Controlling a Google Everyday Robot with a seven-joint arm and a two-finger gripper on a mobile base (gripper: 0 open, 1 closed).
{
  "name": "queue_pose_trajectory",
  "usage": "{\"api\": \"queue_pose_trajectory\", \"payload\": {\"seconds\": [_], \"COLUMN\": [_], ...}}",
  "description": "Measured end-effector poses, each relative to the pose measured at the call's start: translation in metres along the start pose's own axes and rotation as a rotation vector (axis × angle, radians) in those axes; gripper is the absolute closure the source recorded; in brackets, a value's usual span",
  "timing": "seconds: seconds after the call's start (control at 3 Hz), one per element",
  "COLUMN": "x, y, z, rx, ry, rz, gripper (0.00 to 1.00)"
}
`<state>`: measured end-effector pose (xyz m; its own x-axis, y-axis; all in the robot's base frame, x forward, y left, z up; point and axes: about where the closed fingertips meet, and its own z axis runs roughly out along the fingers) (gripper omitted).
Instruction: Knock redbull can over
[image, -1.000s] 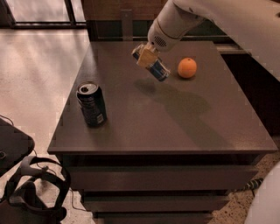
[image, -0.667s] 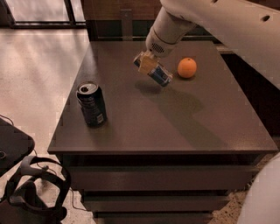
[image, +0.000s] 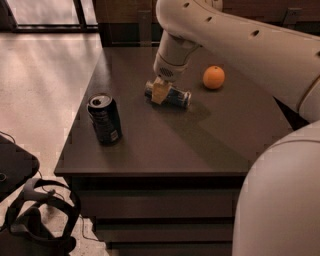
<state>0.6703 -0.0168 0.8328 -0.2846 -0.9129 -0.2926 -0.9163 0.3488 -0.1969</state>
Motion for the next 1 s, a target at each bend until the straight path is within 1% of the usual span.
{"api": "queue_pose_trajectory", "payload": {"seconds": [0.33,0.67,1.0], "x": [-0.0043,-0.006,-0.006], "y": [0.0102,0.0091,0.0099], "z": [0.0185,0.0133,0.0149], "rx": [-0.045,-0.045,-0.047], "ry": [0.023,0.023,0.024], "rz": [-0.028,-0.028,-0.029], "gripper": [1.0,0.83,0.6]}}
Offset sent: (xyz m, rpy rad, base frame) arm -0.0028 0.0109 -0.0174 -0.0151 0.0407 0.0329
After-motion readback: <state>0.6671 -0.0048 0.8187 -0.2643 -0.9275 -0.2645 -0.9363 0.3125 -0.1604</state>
